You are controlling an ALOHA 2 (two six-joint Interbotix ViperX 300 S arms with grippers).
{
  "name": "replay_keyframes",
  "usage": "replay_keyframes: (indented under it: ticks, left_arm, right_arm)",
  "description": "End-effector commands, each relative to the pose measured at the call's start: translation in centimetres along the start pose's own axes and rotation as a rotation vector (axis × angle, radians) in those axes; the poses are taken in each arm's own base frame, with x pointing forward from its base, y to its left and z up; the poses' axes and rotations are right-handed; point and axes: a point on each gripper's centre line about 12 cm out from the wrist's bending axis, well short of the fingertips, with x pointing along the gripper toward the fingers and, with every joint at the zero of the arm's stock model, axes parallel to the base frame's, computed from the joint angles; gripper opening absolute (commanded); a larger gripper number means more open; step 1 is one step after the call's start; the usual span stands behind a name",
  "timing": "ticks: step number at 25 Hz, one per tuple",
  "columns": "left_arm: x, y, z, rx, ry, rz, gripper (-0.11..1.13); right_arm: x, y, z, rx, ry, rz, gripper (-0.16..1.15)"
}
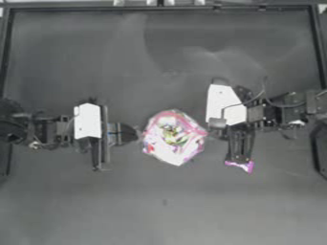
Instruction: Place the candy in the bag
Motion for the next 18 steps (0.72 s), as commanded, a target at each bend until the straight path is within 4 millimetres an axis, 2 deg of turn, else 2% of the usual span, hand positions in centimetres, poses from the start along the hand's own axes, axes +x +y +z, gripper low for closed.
replay_keyframes:
  ticks: [1,8,18]
  left_arm:
    - [0.89,-0.24,0.92,0.001,-0.029,-0.005,0.07]
    - [1.24,-0.32,0.58,0.002,-0.02,-0.006,0.07]
    - [1.47,-0.32,0.49,0.002,-0.017,-0.006,0.07]
  right_arm:
    - [-0.04,0.21,0.38,0.002,-0.019,0.007,0.06]
    - [0.75,0.28,-0.05,0.006,-0.004,0.009,0.06]
    - [0.86,0.25,-0.17,0.0,-0.015,0.009,0.06]
